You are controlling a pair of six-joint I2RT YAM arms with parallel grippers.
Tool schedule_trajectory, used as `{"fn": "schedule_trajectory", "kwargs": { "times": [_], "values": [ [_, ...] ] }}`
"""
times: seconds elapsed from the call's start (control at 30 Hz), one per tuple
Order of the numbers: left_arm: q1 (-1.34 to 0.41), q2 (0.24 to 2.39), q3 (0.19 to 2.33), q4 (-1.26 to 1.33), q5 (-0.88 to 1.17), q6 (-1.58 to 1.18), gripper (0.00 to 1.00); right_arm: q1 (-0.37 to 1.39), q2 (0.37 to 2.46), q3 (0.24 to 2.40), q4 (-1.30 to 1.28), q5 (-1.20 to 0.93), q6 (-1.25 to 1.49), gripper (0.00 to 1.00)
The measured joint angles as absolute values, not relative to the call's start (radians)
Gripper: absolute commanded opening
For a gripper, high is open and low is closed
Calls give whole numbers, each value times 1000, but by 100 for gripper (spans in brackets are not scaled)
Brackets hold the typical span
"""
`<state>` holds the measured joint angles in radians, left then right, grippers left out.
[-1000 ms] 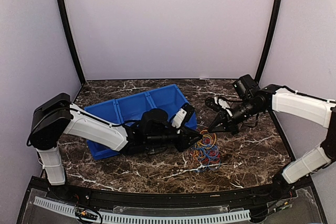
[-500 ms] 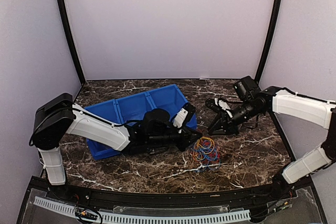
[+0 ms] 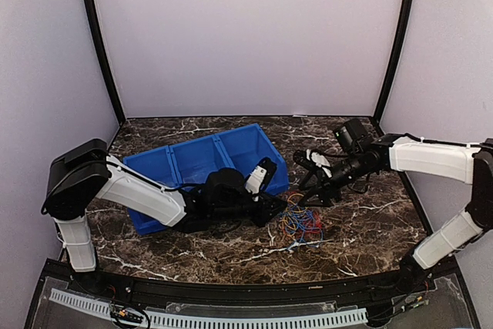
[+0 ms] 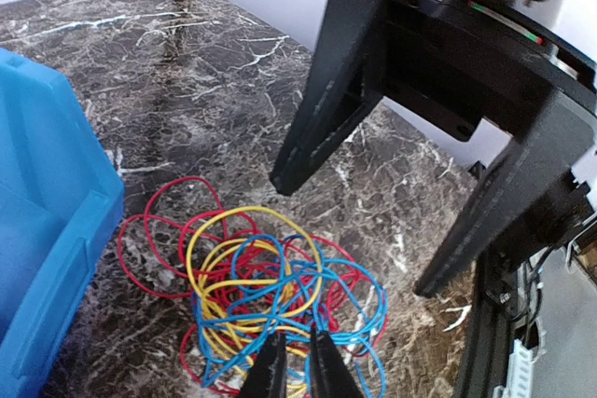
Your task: Untangle the cables
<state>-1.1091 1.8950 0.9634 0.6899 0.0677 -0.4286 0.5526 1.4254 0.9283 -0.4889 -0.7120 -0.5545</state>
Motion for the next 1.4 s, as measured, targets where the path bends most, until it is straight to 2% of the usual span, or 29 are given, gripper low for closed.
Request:
{"fn": "schedule_trajectory", "kwargs": {
  "times": [0.1,0.43,0.6,0.7,1.03,1.27,1.4],
  "values": [
    [-1109,1886,964,657,46,-450,27,549,1466,931,-460,-672,-513,53],
    [-1109,1880,987,608,41,-466,30,500,1510,938,-443,-571,-427,56],
    [-1109,1880,1002,609,50,-465,31,466,1591,973,-479,-577,-404,52],
    [-1109,1880,1002,609,59,-465,31,452,1645,1000,-501,-609,-398,45],
    [-1109,1880,1002,609,72,-465,31,432,1699,1025,-570,-701,-380,1],
    [-1109,1880,1002,609,71,-456,32,431,1693,1037,-598,-710,-385,0],
    [-1109,1880,1002,610,71,-447,38,431,1667,1049,-632,-705,-391,0]
  ]
}}
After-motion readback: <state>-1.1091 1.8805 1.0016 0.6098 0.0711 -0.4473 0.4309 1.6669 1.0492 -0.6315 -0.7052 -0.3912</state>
